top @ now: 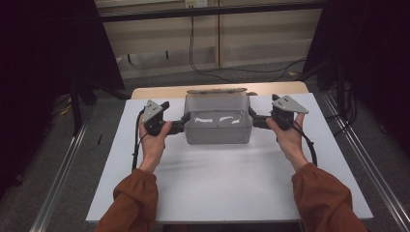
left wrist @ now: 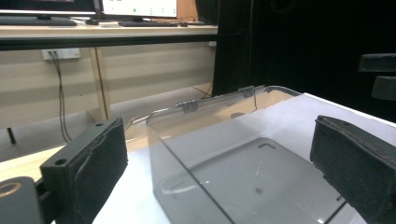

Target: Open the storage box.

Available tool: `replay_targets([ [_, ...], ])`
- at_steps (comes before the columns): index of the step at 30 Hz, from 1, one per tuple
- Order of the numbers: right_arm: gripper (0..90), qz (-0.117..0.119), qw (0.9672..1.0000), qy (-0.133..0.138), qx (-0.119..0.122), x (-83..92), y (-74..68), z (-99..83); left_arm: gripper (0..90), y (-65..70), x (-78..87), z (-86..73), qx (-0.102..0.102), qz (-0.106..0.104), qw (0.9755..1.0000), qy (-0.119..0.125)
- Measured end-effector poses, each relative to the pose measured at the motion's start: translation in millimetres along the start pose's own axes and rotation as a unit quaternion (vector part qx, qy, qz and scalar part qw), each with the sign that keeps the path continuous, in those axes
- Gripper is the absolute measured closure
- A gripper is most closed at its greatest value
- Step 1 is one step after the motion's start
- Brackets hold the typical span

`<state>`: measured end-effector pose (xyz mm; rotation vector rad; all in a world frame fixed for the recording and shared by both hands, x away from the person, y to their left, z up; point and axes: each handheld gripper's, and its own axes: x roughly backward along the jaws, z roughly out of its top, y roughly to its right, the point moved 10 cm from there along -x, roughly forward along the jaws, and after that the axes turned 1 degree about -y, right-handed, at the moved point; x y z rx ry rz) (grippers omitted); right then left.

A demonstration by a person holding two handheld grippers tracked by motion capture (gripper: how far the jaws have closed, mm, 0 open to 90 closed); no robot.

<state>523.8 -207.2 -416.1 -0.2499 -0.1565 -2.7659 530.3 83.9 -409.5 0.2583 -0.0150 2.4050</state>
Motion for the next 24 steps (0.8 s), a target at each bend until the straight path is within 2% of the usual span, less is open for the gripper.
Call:
replay_targets([
  [4, 1.4, 0.001, 1.0000, -0.002, 0.000, 9.2, -0.4, -0.6, 3.3, 3.1, 8.7, -1.0, -0.004, -0.010, 0.9999, 0.002],
  [5, 1.4, -0.001, 1.0000, 0.000, 0.000, 11.5, -0.4, -0.4, 3.4, 3.0, 10.8, -1.2, -0.007, -0.008, 0.9999, 0.002],
  [8, 1.4, -0.001, 1.0000, -0.003, 0.001, 18.4, -0.8, -2.7, 3.4, 2.5, 17.7, -1.1, 0.002, -0.003, 1.0000, 0.009],
  [12, 1.5, 0.003, 1.0000, 0.000, -0.008, 27.7, -2.7, -2.9, 3.3, 2.7, 26.0, -2.0, 0.002, 0.002, 0.9999, 0.011],
  [16, 1.6, -0.003, 1.0000, 0.006, 0.003, 36.2, -2.9, -2.5, 3.3, 8.7, 33.0, -3.2, 0.009, -0.003, 0.9999, 0.014],
  [17, 1.7, -0.004, 1.0000, 0.006, 0.001, 38.4, -2.2, -2.7, 3.4, 10.2, 35.3, -3.2, 0.002, -0.003, 0.9999, 0.013],
  [19, 1.3, -0.004, 1.0000, 0.006, -0.003, 43.1, -1.6, -3.3, 3.7, 14.2, 40.9, 0.0, 0.004, -0.005, 0.9995, 0.032],
  [22, 1.5, -0.008, 0.9999, 0.015, -0.003, 50.2, -0.4, -2.8, 3.7, 16.7, 46.8, -1.6, 0.003, -0.005, 0.9996, 0.029],
  [24, 1.5, -0.009, 0.9998, 0.017, -0.004, 54.8, 0.0, -3.9, 3.6, 14.9, 50.6, -3.2, 0.002, 0.003, 0.9995, 0.030],
])
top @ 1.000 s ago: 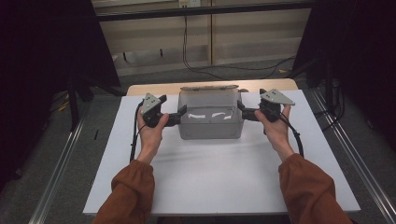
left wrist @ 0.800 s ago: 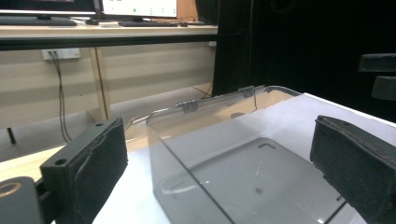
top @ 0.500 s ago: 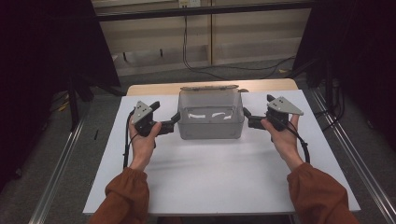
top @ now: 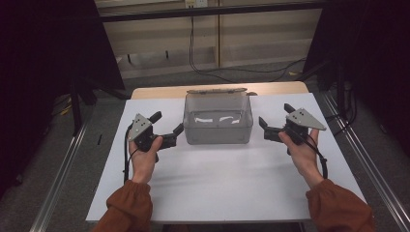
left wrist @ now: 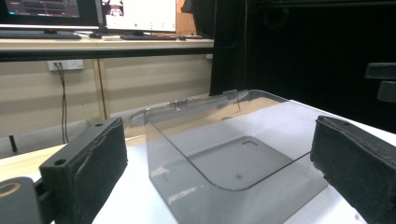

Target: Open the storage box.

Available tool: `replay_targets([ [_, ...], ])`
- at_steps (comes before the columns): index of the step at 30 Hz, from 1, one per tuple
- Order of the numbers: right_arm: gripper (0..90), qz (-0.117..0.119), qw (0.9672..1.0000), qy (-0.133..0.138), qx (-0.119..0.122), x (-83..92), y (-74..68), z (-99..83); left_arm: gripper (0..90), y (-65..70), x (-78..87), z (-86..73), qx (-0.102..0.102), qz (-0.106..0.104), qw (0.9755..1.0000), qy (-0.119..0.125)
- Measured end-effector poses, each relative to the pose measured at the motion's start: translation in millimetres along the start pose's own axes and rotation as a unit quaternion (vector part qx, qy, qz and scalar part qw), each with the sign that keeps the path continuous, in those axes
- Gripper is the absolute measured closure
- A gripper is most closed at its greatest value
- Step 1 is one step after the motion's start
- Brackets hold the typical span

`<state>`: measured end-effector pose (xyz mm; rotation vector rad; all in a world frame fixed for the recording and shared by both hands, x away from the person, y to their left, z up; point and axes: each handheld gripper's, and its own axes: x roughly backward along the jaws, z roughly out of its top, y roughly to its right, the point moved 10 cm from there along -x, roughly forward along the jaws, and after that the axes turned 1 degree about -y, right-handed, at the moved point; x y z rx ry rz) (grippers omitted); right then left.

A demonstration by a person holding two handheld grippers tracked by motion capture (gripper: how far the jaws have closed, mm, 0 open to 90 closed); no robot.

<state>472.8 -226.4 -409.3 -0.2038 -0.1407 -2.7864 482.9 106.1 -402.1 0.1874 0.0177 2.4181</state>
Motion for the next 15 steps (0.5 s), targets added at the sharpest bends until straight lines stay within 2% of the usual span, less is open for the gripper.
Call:
replay_targets([
  [3, 1.3, 0.001, 1.0000, 0.000, 0.000, 7.3, -0.3, -2.0, 3.6, -2.4, 6.4, -2.7, -0.006, 0.007, 1.0000, -0.004],
  [4, 1.3, 0.000, 1.0000, 0.004, 0.000, 9.9, -0.7, -2.0, 3.6, -1.4, 8.0, -3.3, 0.000, 0.006, 1.0000, -0.002],
  [8, 1.0, 0.002, 1.0000, 0.005, 0.001, 19.7, -1.8, -6.0, 3.6, -1.1, 17.8, -8.9, -0.010, 0.010, 0.9998, -0.015],
  [10, 0.9, 0.000, 1.0000, 0.007, 0.006, 24.6, -1.6, -9.1, 3.6, -1.4, 22.9, -8.8, -0.006, 0.017, 0.9998, -0.010],
  [12, 0.7, 0.002, 0.9999, 0.011, -0.006, 30.5, -2.2, -13.0, 3.6, -1.6, 28.7, -9.9, -0.003, 0.026, 0.9996, -0.006],
  [14, 0.3, -0.004, 0.9999, 0.009, 0.006, 35.0, -2.1, -15.4, 3.6, -0.6, 34.3, -13.5, -0.007, 0.026, 0.9996, -0.010],
  [15, 0.3, -0.007, 0.9999, 0.012, 0.004, 37.9, -1.7, -15.3, 3.6, -0.3, 36.8, -15.3, -0.009, 0.029, 0.9995, -0.010],
])
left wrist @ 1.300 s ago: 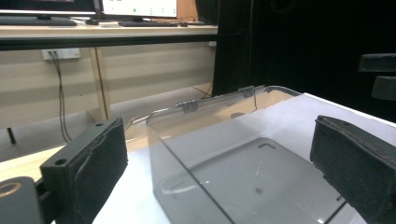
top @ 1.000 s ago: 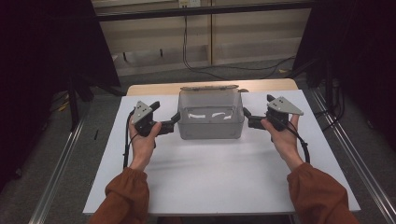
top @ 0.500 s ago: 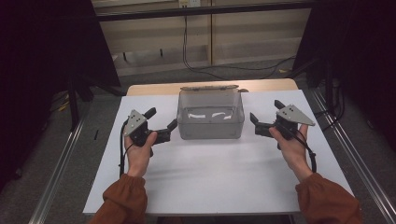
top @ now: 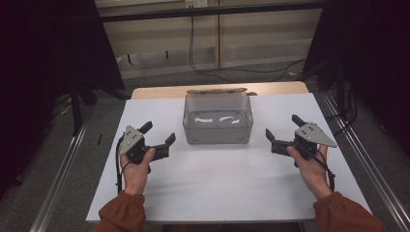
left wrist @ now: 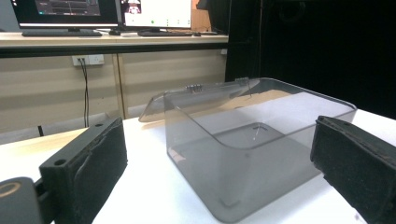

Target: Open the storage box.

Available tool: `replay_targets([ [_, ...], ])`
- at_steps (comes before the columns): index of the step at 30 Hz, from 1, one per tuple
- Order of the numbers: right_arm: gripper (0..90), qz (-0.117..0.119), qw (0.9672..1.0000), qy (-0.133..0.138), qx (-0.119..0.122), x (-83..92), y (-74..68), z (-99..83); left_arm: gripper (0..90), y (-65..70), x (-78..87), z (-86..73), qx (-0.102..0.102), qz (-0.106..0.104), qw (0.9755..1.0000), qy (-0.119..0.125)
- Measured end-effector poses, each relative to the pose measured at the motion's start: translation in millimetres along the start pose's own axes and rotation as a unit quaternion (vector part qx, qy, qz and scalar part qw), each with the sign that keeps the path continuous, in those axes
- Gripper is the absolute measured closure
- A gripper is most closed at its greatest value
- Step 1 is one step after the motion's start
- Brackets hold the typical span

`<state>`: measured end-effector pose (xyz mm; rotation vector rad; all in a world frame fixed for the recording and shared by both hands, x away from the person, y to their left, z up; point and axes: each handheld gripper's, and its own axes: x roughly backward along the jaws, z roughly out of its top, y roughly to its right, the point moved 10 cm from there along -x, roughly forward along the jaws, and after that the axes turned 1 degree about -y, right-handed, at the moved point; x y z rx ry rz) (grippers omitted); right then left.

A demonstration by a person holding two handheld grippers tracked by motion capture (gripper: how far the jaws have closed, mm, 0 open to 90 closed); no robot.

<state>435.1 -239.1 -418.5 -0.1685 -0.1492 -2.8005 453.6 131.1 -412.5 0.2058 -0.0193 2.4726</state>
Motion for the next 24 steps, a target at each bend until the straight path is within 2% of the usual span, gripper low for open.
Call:
replay_targets([
  [2, 0.3, 0.000, 1.0000, 0.004, -0.007, 5.5, -0.4, -0.2, 3.6, 1.1, 5.1, -3.3, 0.007, 0.001, 0.9999, 0.008],
  [3, 0.2, -0.001, 1.0000, 0.005, -0.007, 8.6, -0.6, -0.8, 3.3, 1.3, 7.5, -5.7, 0.010, 0.000, 0.9999, 0.005],
  [5, 0.2, -0.006, 1.0000, 0.006, -0.002, 13.7, -0.3, -2.3, 3.3, -0.3, 12.2, -8.9, 0.011, 0.011, 0.9999, 0.000],
  [8, 0.2, -0.013, 0.9999, 0.003, -0.008, 21.7, 1.2, -7.2, 3.3, 1.8, 19.7, -12.6, 0.015, 0.013, 0.9998, 0.000],
  [12, 0.2, -0.023, 0.9997, -0.001, -0.012, 32.8, 3.0, -14.0, 3.3, 4.1, 30.9, -19.1, 0.010, 0.017, 0.9998, -0.001],
  [17, 0.2, -0.031, 0.9994, -0.004, -0.012, 48.7, 6.2, -20.4, 3.0, 1.6, 41.8, -24.2, 0.016, 0.033, 0.9993, 0.002],
  [22, 0.1, -0.041, 0.9989, -0.008, -0.023, 63.5, 11.3, -28.5, 3.0, 3.7, 49.2, -31.8, 0.014, 0.038, 0.9991, -0.011],
  [24, 0.1, -0.044, 0.9987, -0.008, -0.026, 68.6, 13.3, -30.8, 3.0, 3.9, 51.3, -33.3, 0.021, 0.043, 0.9988, -0.010],
])
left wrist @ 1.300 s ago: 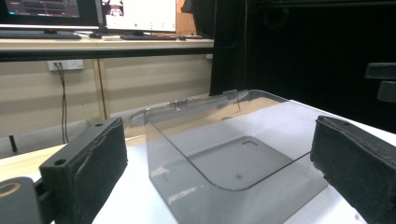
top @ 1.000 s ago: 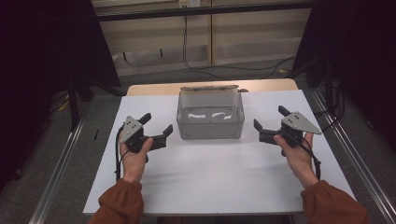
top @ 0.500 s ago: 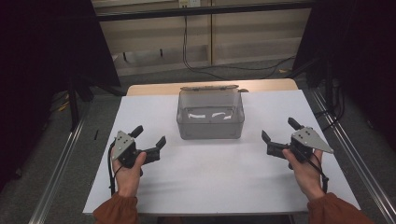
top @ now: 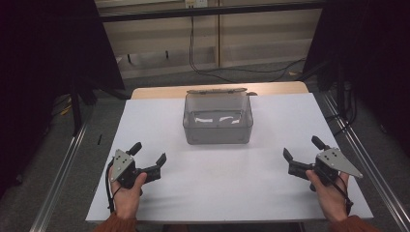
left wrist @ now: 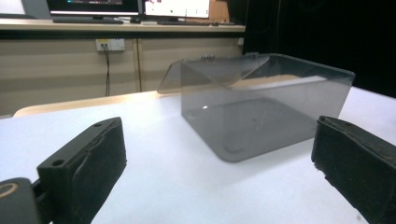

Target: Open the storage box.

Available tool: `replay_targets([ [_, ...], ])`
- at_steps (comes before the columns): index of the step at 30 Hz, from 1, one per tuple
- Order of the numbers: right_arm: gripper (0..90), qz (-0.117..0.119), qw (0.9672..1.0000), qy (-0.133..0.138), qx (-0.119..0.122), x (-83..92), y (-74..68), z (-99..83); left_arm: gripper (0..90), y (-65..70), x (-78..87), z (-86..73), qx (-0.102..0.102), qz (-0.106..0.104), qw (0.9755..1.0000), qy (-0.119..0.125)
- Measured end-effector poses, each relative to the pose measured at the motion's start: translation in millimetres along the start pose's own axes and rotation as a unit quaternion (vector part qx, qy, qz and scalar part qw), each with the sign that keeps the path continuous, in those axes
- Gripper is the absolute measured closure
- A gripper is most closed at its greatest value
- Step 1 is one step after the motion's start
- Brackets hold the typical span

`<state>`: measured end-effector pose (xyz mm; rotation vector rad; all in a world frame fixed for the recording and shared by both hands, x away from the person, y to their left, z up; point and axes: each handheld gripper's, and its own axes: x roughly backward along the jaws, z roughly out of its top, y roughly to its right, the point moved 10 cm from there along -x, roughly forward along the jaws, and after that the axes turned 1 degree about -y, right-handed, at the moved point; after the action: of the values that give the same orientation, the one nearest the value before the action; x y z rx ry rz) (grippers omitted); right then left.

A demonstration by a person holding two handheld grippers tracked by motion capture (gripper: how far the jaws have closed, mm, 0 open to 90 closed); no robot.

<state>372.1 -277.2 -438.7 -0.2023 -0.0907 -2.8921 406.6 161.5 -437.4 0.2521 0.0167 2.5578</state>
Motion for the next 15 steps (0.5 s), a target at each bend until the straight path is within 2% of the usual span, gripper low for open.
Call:
replay_targets([
  [2, 0.1, -0.005, 1.0000, 0.000, 0.000, 4.4, 2.8, -1.0, 3.0, -0.6, 2.7, -1.7, 0.002, 0.007, 1.0000, -0.001],
  [4, 0.0, -0.010, 0.9999, 0.003, -0.004, 9.3, 5.1, -1.7, 3.0, -0.3, 5.9, -2.1, 0.007, 0.005, 1.0000, -0.001],
  [6, 0.0, -0.015, 0.9999, -0.001, -0.002, 13.2, 5.6, -5.0, 3.0, -2.6, 10.4, -3.4, 0.007, 0.015, 0.9999, -0.002],
  [9, 0.0, -0.006, 0.9999, -0.009, -0.008, 19.5, 5.4, -11.3, 3.0, -5.4, 17.0, -7.7, 0.014, 0.021, 0.9997, -0.002],
  [13, 0.0, -0.015, 0.9998, -0.006, -0.010, 23.8, 7.1, -13.7, 2.7, -9.1, 20.5, -12.0, 0.027, 0.024, 0.9993, 0.005],
  [15, 0.0, -0.010, 0.9998, -0.007, -0.014, 21.2, 5.9, -14.3, 2.7, -8.3, 17.9, -14.4, 0.031, 0.019, 0.9993, 0.002],
])
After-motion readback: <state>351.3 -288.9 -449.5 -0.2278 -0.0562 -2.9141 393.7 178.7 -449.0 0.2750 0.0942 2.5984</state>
